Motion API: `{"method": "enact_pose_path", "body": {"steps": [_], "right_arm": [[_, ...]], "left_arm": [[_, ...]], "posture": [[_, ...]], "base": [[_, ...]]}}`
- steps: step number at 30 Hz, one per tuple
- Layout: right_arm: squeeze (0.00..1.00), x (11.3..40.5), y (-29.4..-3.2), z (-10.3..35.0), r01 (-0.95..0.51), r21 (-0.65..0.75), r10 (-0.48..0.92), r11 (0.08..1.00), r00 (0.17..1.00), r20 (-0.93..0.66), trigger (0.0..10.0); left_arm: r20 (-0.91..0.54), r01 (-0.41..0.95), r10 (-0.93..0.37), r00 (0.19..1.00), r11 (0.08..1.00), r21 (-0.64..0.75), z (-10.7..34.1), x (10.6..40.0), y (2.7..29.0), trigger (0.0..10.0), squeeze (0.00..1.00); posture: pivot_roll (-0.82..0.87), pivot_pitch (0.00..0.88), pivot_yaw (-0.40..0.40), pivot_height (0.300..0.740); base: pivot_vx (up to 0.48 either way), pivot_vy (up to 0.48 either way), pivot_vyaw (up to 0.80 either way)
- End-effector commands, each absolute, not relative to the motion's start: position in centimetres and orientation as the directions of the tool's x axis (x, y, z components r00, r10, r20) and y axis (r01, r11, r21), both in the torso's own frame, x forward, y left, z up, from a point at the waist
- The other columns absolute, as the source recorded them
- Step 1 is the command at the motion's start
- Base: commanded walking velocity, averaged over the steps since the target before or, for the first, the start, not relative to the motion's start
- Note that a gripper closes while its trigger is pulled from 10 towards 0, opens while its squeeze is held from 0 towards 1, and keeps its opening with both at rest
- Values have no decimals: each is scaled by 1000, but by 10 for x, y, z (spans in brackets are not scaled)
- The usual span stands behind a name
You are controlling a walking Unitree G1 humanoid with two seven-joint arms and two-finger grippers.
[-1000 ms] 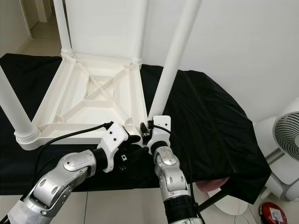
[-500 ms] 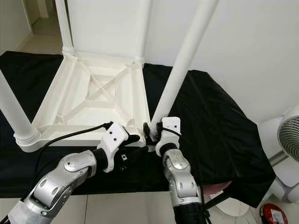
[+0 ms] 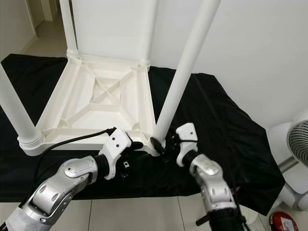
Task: Building children table
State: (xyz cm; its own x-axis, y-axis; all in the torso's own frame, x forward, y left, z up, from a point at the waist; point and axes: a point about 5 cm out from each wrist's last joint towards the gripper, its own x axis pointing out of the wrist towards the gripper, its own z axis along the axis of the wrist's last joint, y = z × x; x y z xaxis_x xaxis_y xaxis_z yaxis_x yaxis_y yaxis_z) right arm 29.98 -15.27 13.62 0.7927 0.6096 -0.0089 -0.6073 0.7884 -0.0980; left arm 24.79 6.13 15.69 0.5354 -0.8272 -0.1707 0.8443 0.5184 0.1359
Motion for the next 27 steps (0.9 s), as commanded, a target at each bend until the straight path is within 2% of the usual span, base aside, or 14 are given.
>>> {"method": "enact_pose_path", "body": {"steps": [1,9,11,19,20,22,23,27], "right_arm": [[0,302,-157,134,-620,-98,621,779,783,-22,10000],[0,314,-149,130,-654,-109,653,749,756,-49,10000],[0,318,-139,124,-681,-77,679,728,732,-56,10000],[0,321,-125,115,-704,-41,702,709,710,-59,10000],[0,321,-123,112,-707,-27,705,707,707,-58,3059],[0,322,-121,110,-710,-18,709,703,703,-55,3059],[0,321,-120,109,-711,-16,710,703,702,-53,0],[0,320,-119,107,-707,-14,705,707,707,-49,0]], "left_arm": [[-177,865,-848,500,480,145,157,248,59,10000,0],[-174,858,-842,511,488,158,159,250,62,10000,0],[-170,853,-837,520,497,160,160,251,62,10000,0],[-171,855,-839,516,494,157,161,249,62,10000,0],[-172,855,-839,516,493,157,161,249,62,10000,0],[-172,856,-839,515,493,158,161,249,62,10000,0],[-173,855,-839,516,493,158,161,249,62,10000,0],[-173,854,-838,518,495,157,160,248,62,10000,0]], "posture": [[23,0,-131,740],[33,0,-132,740],[34,0,-125,740],[35,0,-120,740],[37,0,-120,740],[40,0,-122,740],[42,0,-124,740],[44,0,-127,740]], "base": [[0,0,0],[0,0,0],[0,0,0],[0,0,0],[0,0,0],[0,0,0],[0,0,0],[0,0,0]]}}
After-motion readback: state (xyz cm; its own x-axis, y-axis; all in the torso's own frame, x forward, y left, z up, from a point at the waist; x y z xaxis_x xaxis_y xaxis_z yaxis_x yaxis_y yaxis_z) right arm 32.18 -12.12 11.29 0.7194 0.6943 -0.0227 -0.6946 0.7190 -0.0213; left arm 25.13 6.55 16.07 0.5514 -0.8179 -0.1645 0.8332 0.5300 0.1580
